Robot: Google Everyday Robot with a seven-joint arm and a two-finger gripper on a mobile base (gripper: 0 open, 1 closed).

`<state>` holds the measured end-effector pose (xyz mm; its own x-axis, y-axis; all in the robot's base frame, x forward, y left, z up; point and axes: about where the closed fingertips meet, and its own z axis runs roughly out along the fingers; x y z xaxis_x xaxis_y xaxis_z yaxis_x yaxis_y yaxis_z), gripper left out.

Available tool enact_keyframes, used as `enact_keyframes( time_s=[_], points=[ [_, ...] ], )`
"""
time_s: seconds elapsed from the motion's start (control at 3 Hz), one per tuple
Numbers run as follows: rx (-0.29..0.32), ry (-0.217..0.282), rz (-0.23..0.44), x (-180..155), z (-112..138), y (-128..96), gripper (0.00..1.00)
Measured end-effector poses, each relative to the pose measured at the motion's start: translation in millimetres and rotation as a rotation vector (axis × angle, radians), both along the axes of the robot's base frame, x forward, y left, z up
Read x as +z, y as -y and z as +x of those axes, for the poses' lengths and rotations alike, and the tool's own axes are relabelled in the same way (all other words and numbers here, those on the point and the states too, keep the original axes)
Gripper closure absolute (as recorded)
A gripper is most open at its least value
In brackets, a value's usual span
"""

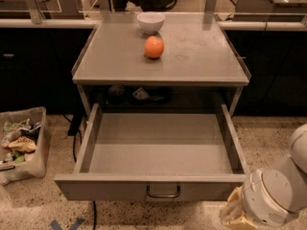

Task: Close top drawer

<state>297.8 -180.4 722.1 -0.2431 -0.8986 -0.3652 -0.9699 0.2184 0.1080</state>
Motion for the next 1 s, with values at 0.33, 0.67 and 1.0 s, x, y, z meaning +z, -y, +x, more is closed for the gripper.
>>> enact_keyframes(
  time_s=[0.33,0.67,1.0],
  points=[
    [0.0,0.0,0.0,0,0,0,1.0],
    [-0.013,0.0,0.031,-10,2,-7,1.0],
    [-0.01,0.03,0.104,-43,19,-54,1.0]
  ],
)
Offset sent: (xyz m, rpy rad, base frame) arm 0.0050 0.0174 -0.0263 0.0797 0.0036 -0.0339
